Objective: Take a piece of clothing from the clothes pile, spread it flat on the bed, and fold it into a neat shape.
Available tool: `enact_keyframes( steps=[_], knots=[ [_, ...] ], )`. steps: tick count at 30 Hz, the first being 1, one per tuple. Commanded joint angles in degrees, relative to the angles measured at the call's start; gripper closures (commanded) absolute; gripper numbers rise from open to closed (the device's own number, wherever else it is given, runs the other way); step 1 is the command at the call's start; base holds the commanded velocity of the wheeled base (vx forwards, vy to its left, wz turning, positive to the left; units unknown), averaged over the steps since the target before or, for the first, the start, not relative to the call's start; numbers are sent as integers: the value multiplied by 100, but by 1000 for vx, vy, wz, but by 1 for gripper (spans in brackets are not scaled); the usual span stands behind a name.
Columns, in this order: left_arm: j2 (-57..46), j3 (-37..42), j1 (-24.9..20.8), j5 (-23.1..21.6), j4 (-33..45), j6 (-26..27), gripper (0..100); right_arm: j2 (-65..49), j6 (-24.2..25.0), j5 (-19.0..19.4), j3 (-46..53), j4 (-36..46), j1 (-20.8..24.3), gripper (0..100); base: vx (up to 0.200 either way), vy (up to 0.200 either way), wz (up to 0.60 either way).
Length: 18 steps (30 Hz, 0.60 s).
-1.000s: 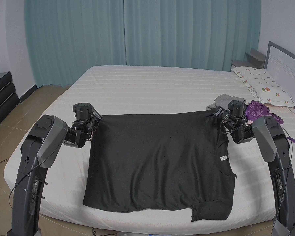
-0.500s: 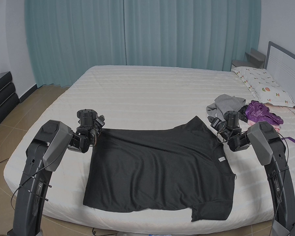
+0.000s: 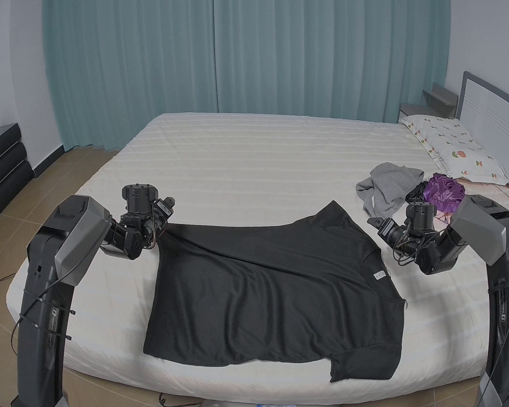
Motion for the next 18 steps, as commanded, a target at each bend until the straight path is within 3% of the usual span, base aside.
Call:
enact_keyframes(
  steps=[1, 18],
  knots=[
    [-953, 820, -20, -530, 517, 1, 0, -1005, 136, 281, 1225, -434, 16, 0, 0, 0, 0],
    [-1595, 952, 41, -768, 1493, -262, 0, -1312, 136, 290, 1902, -451, 86, 0, 0, 0, 0]
  ],
)
